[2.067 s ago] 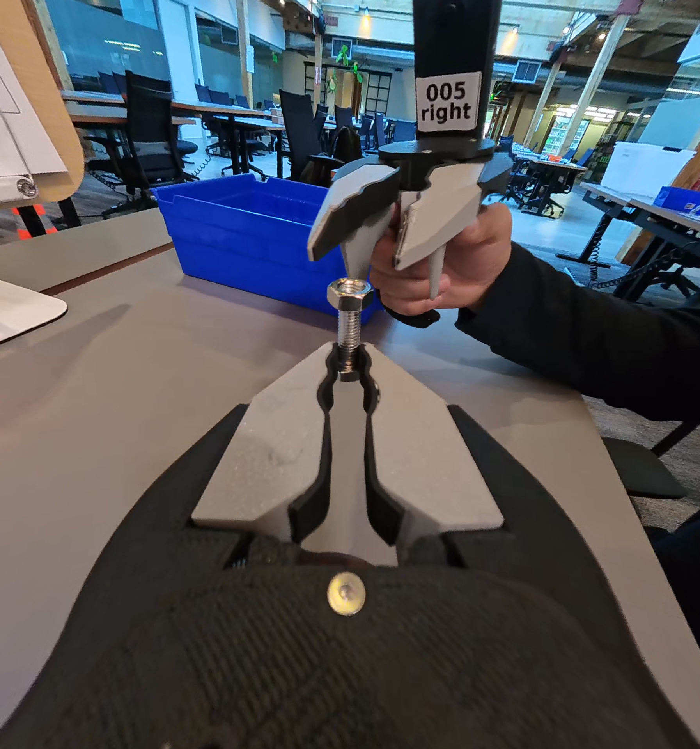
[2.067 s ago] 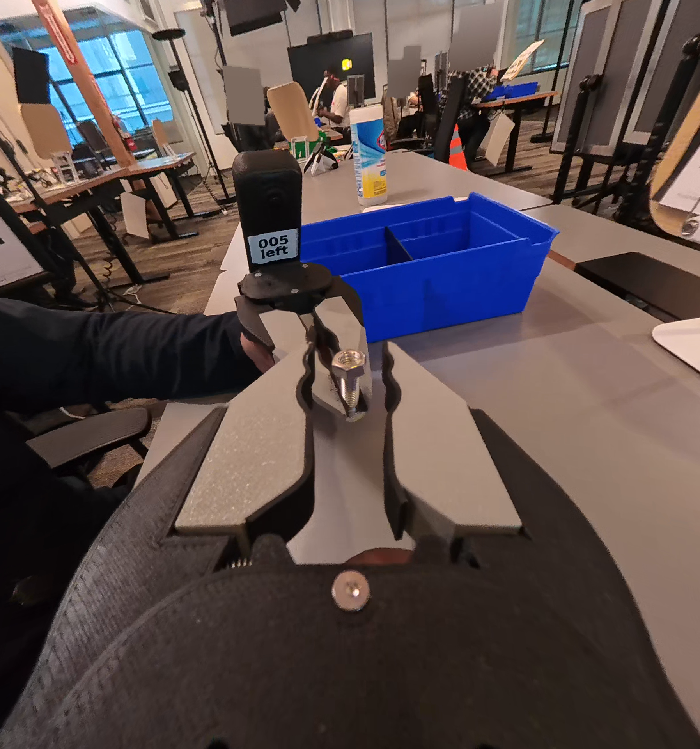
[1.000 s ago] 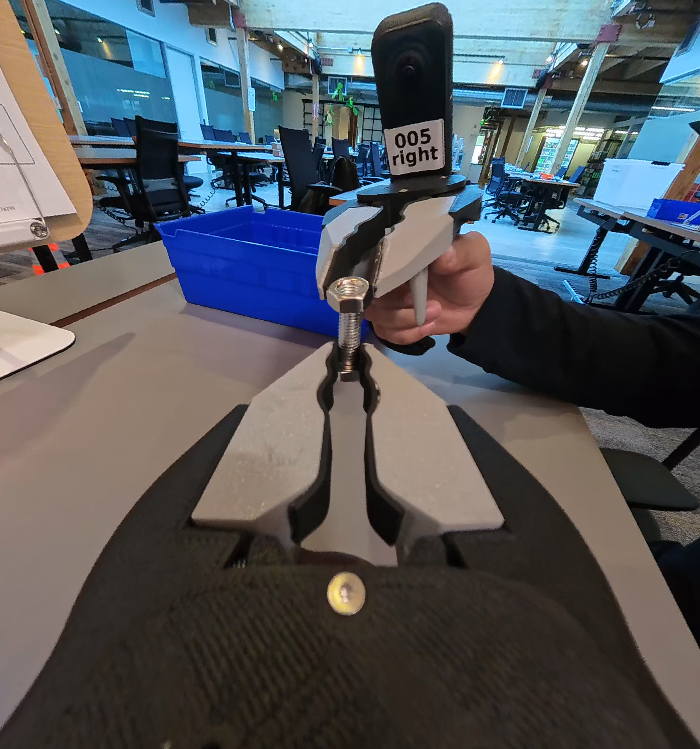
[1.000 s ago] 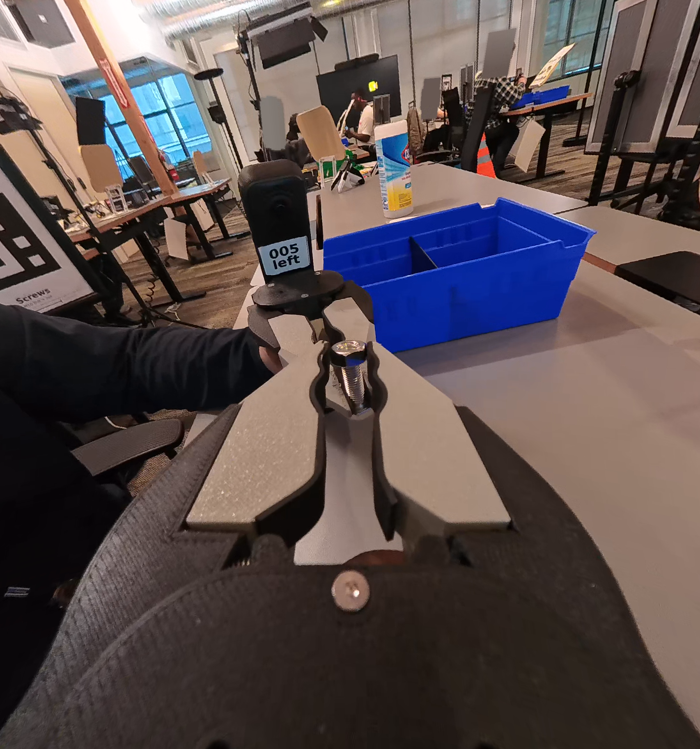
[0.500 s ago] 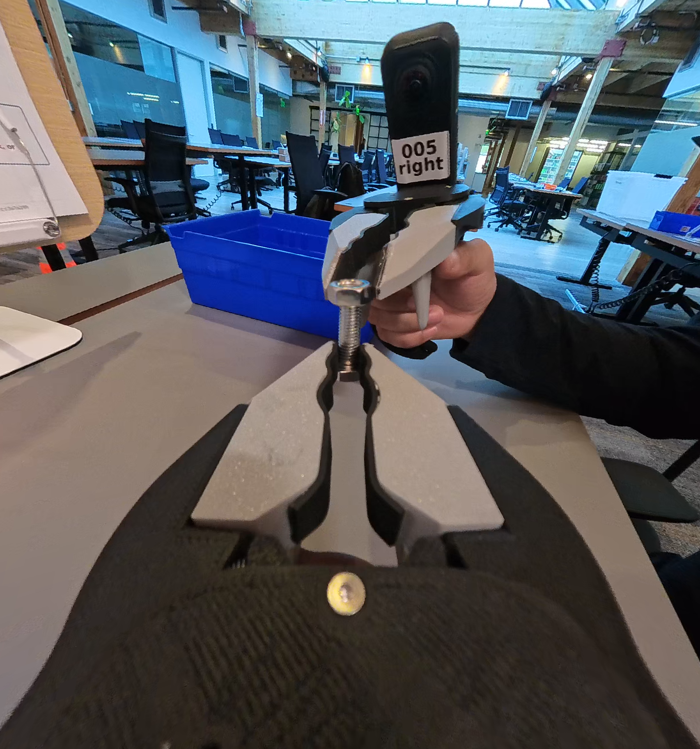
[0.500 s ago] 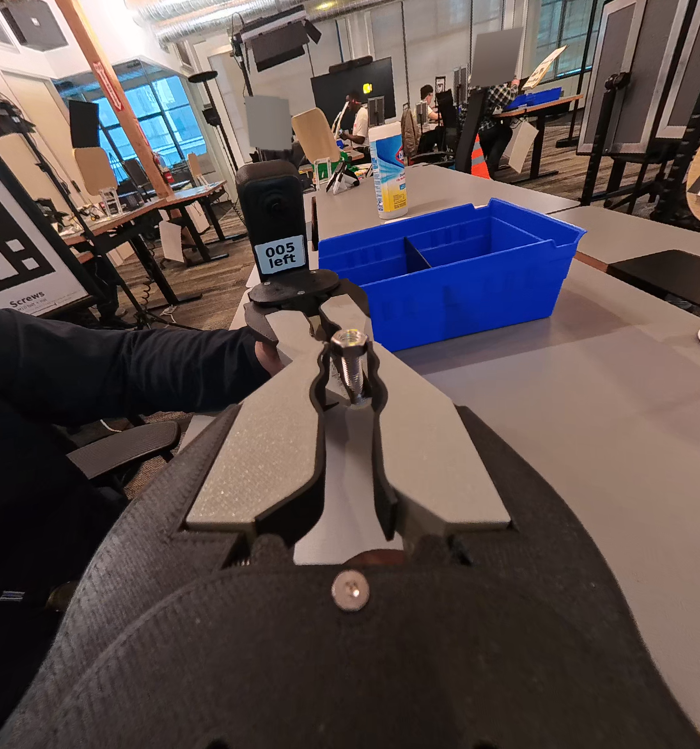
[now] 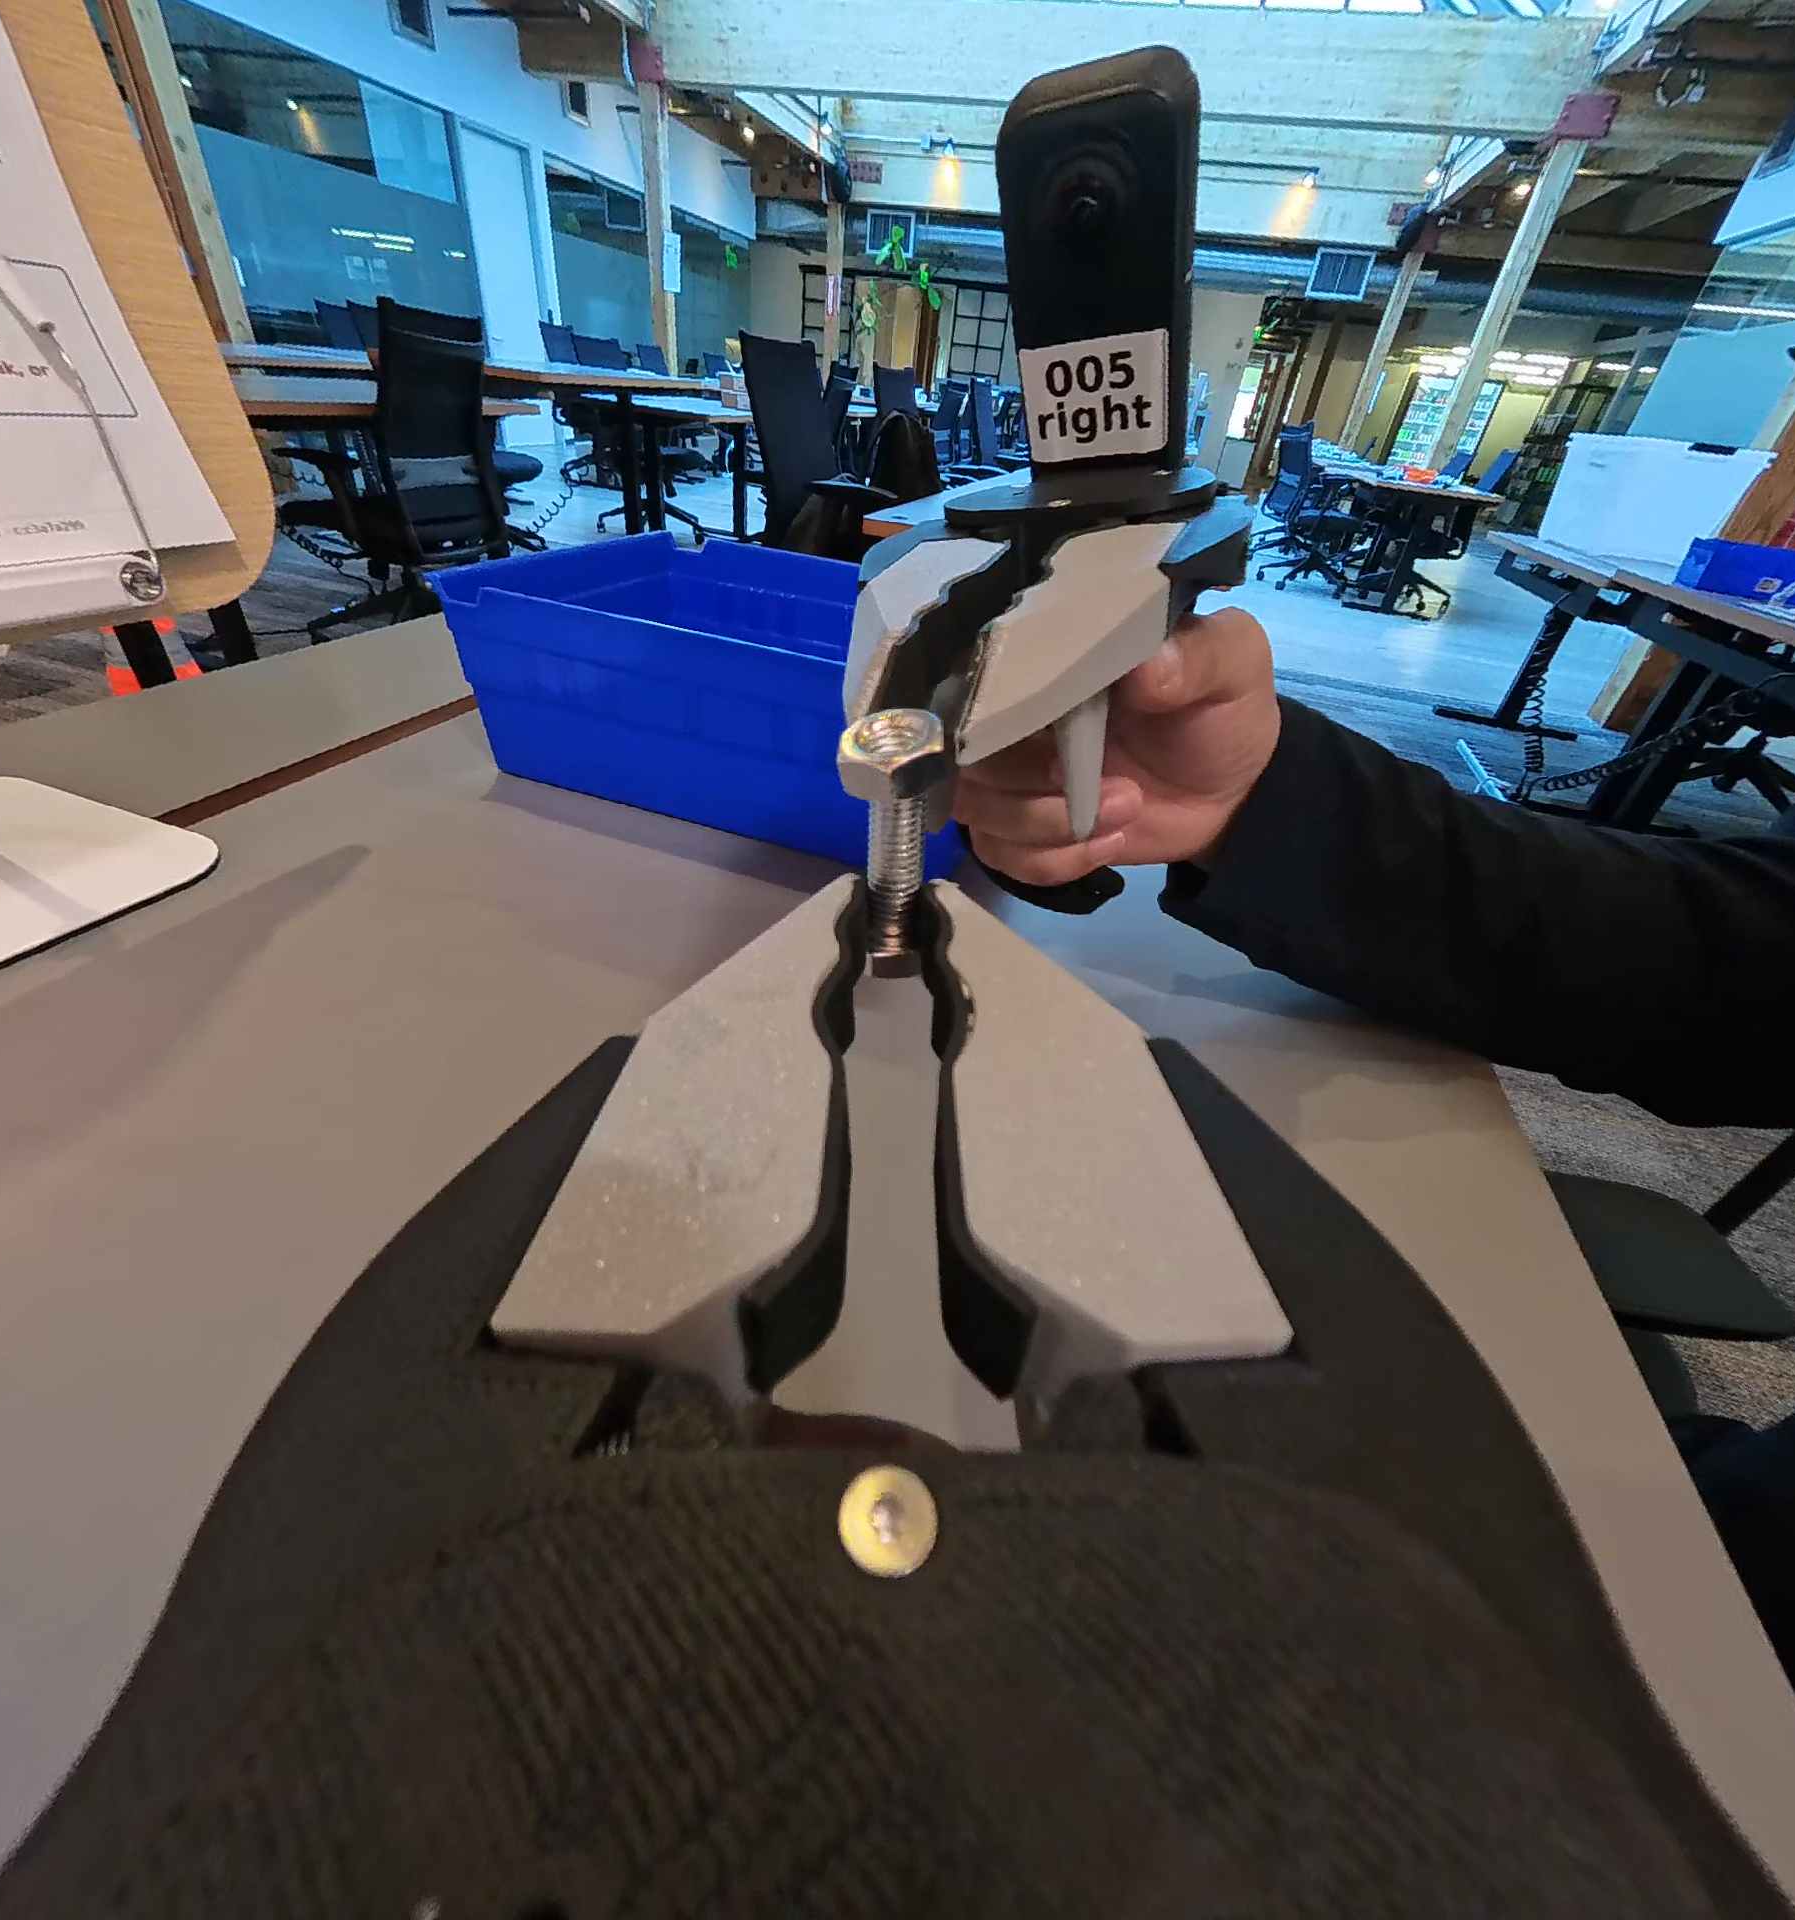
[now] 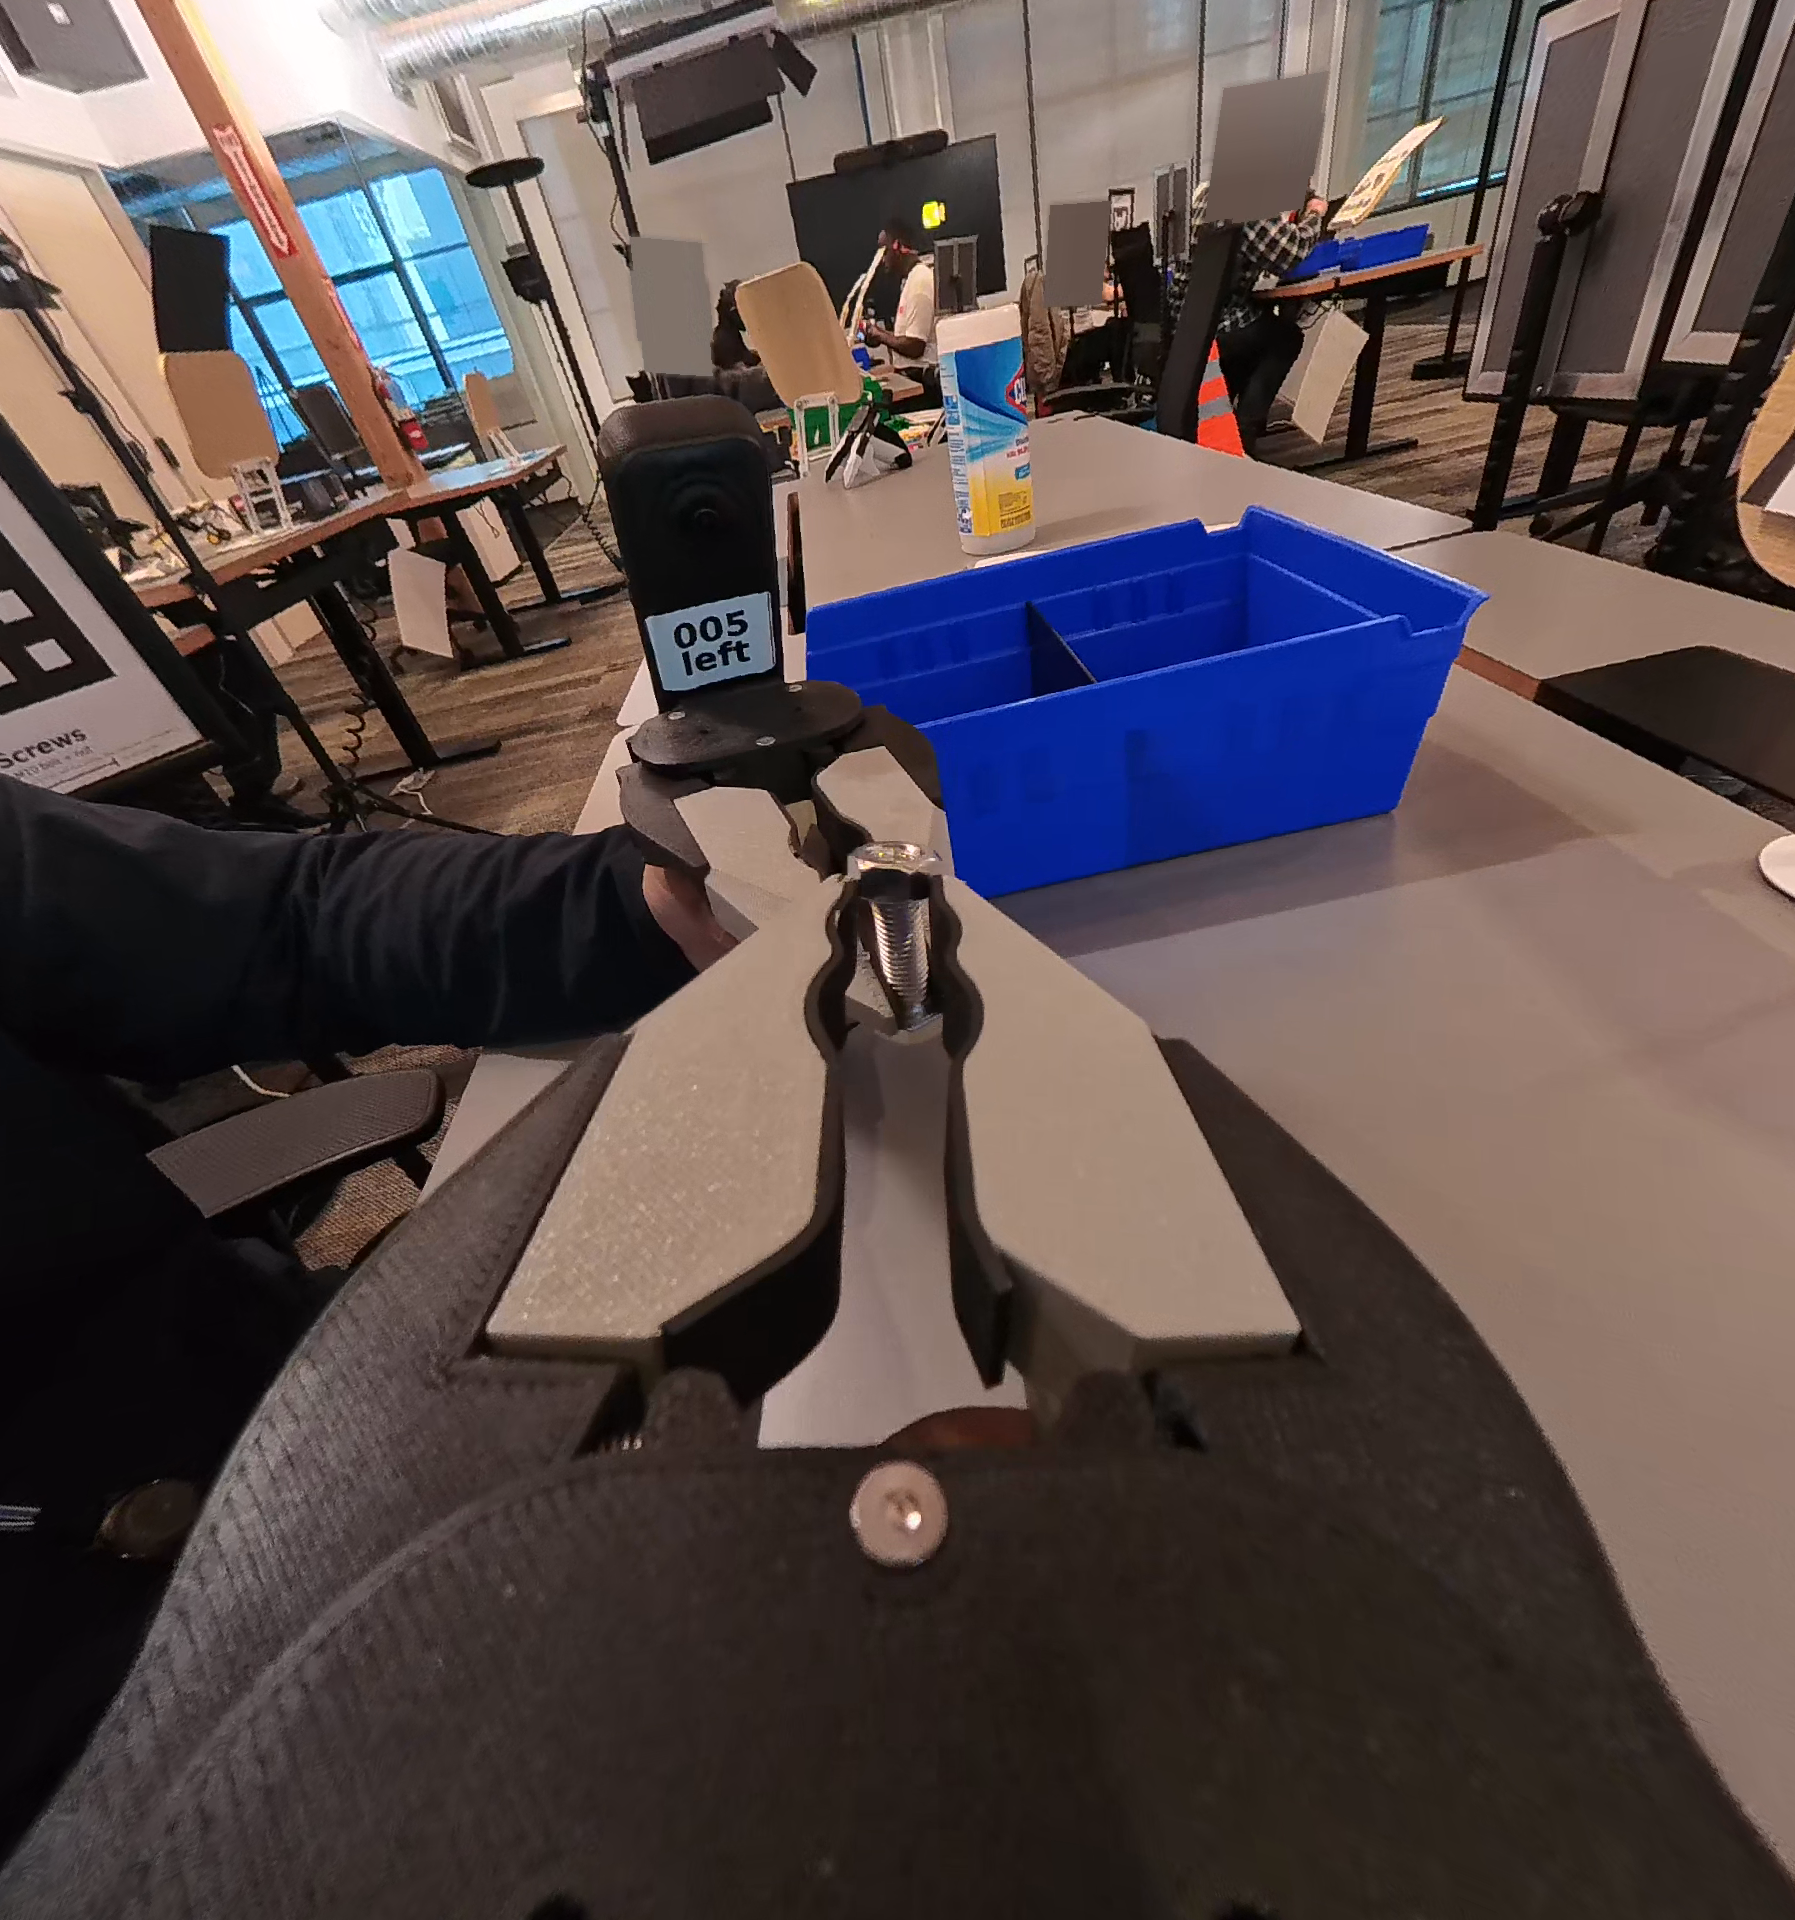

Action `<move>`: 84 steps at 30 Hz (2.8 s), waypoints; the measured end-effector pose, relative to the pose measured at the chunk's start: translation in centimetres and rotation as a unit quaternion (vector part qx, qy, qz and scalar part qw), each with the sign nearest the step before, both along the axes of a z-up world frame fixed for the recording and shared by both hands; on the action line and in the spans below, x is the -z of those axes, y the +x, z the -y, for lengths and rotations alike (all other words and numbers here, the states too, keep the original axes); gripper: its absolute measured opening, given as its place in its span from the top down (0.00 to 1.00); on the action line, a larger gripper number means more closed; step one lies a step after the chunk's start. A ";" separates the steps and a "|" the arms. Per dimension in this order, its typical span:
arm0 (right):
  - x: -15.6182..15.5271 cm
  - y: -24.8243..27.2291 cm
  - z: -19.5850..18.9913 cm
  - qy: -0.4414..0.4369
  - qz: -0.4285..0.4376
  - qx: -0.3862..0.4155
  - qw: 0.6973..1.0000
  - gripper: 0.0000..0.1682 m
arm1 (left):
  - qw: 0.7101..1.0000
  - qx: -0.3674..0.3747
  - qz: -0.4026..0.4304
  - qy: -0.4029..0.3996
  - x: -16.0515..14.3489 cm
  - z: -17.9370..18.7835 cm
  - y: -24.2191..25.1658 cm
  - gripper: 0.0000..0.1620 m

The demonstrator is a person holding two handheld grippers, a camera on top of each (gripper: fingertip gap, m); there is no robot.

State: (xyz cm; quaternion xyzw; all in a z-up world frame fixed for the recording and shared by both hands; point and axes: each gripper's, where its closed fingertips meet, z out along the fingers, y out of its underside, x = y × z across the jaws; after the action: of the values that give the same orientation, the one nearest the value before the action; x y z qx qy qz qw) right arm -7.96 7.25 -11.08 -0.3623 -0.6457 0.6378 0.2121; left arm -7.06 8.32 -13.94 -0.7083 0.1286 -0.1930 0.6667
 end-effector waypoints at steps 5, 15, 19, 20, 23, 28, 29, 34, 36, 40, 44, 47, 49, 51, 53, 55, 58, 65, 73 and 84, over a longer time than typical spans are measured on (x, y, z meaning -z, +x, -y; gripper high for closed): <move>0.1 0.0 0.0 0.008 0.000 0.003 1.000 0.95 | 1.000 -0.002 -0.011 -0.007 0.4 -0.1 0.0 0.96; 2.1 -0.6 -0.1 0.036 0.038 0.010 0.999 1.00 | 0.995 -0.039 -0.058 -0.075 3.6 -1.2 -1.0 0.96; 2.7 -0.9 -0.3 0.073 0.039 0.031 0.996 0.98 | 0.993 -0.048 -0.070 -0.085 4.2 -1.4 -1.2 0.96; 2.8 -1.0 -0.5 0.088 0.034 0.040 0.995 0.95 | 0.992 -0.050 -0.073 -0.085 4.2 -1.4 -1.2 0.96; 3.3 -1.0 -0.4 0.170 0.012 0.055 0.984 0.94 | 0.992 -0.058 -0.073 -0.088 4.3 -1.5 -1.5 0.96; 4.3 -1.2 -0.1 0.277 -0.017 0.078 0.958 0.94 | 0.993 -0.049 -0.070 -0.084 4.2 -1.4 -1.2 0.96; 4.4 -1.2 0.1 0.281 -0.018 0.075 0.957 0.92 | 0.993 -0.050 -0.072 -0.083 4.2 -1.4 -1.2 0.96; 4.9 -1.1 0.1 0.327 -0.024 0.076 0.942 0.93 | 0.991 -0.052 -0.088 -0.086 4.4 -1.4 -1.1 0.96; 5.2 -0.8 0.5 0.344 -0.023 0.064 0.937 0.98 | 0.990 -0.051 -0.096 -0.087 4.6 -1.4 -1.0 0.96; 6.1 -0.8 0.4 0.371 -0.009 0.063 0.926 0.98 | 0.986 -0.053 -0.116 -0.105 5.5 -1.5 -1.1 0.96; 7.1 -0.6 0.3 0.364 0.020 0.050 0.930 0.97 | 0.980 -0.054 -0.147 -0.121 6.6 -1.5 -1.0 0.96; 7.2 -0.6 0.2 0.341 0.038 0.046 0.938 0.98 | 0.980 -0.054 -0.148 -0.125 6.8 -1.6 -1.0 0.96; 6.4 -0.8 0.2 0.319 0.030 0.053 0.946 0.99 | 0.983 -0.056 -0.133 -0.117 6.3 -1.6 -1.1 0.96; 5.0 -0.8 0.2 0.282 0.013 0.061 0.957 0.99 | 0.985 -0.057 -0.117 -0.116 6.0 -1.6 -1.4 0.96; 3.1 -0.7 -0.4 0.239 -0.007 0.074 0.968 0.99 | 0.984 -0.072 -0.113 -0.120 6.1 -1.7 -2.1 0.96; 1.8 -0.7 -1.9 0.212 -0.020 0.102 0.972 0.99 | 0.982 -0.091 -0.101 -0.130 6.3 -1.8 -2.9 0.96; 3.5 -1.1 -4.9 0.266 0.024 0.152 0.952 0.99 | 0.984 -0.103 -0.061 -0.131 6.0 -1.9 -3.7 0.96; 12.7 -1.0 -5.6 0.417 0.169 0.113 0.886 0.99 | 0.991 -0.075 0.064 -0.085 3.1 -1.4 -4.2 0.96; 14.8 -0.4 -5.0 0.411 0.198 0.074 0.887 0.92 | 0.993 -0.080 0.055 -0.070 2.5 -1.2 -4.4 0.96; 12.9 -0.6 -5.9 0.231 0.245 0.097 0.937 0.87 | 0.991 -0.088 0.075 -0.070 2.2 -1.1 -5.0 0.96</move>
State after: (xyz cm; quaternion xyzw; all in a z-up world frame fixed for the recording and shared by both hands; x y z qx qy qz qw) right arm -8.51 13.14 -24.00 -0.5093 -0.7688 0.3391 0.1860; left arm -12.05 9.40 -16.14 -0.7452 0.0013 -0.1948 0.6378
